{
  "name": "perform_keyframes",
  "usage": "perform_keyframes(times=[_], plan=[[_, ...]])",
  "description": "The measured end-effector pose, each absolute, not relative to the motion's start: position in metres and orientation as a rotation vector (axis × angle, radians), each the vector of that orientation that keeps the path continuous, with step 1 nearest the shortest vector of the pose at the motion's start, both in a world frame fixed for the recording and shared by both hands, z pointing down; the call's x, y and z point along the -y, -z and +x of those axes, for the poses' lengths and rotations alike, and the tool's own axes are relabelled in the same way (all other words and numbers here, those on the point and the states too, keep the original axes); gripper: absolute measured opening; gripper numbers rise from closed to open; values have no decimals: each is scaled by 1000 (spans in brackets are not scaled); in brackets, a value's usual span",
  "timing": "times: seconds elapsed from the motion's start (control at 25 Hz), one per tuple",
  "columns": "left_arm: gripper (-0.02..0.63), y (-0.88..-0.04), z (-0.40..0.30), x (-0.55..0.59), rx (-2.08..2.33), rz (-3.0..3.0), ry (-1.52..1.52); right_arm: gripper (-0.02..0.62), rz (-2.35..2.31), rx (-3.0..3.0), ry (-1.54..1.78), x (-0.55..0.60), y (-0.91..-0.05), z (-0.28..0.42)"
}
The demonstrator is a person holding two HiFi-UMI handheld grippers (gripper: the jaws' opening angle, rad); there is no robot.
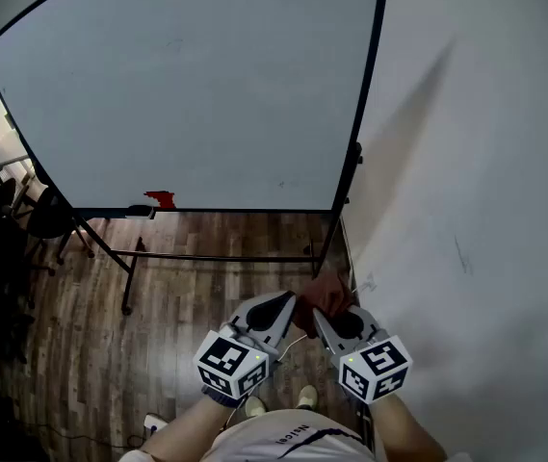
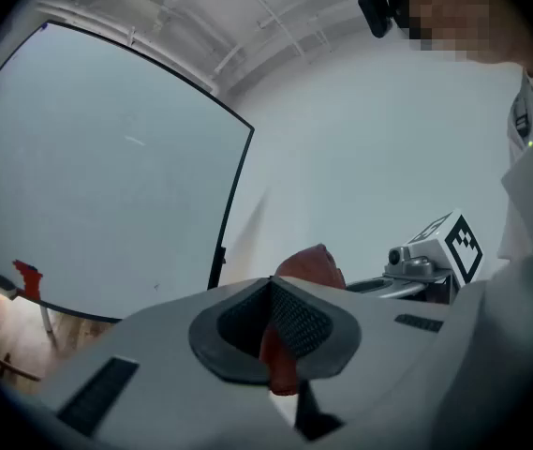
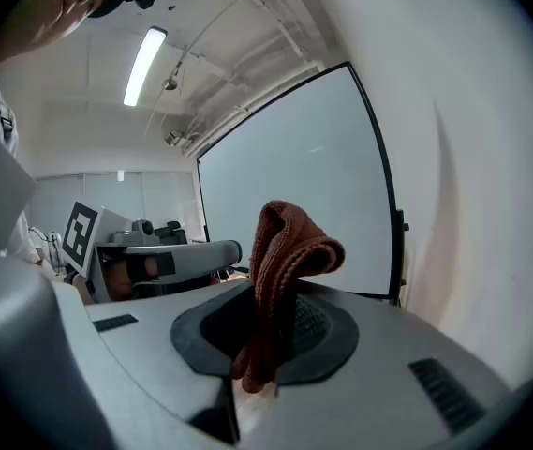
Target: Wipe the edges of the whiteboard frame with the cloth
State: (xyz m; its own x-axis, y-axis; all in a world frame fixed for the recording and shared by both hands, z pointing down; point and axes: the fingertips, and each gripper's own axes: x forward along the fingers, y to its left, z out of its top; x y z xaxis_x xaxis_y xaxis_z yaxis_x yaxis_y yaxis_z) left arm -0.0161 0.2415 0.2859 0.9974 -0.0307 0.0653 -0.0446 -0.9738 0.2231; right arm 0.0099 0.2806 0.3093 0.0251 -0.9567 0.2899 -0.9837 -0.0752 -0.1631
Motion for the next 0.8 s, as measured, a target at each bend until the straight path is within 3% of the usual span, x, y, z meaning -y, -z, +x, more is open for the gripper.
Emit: perform_keyframes(times=[0.8], plan=[[9, -285, -45, -224, 93, 2926, -47, 55, 2195, 2128, -553, -265, -308, -22]])
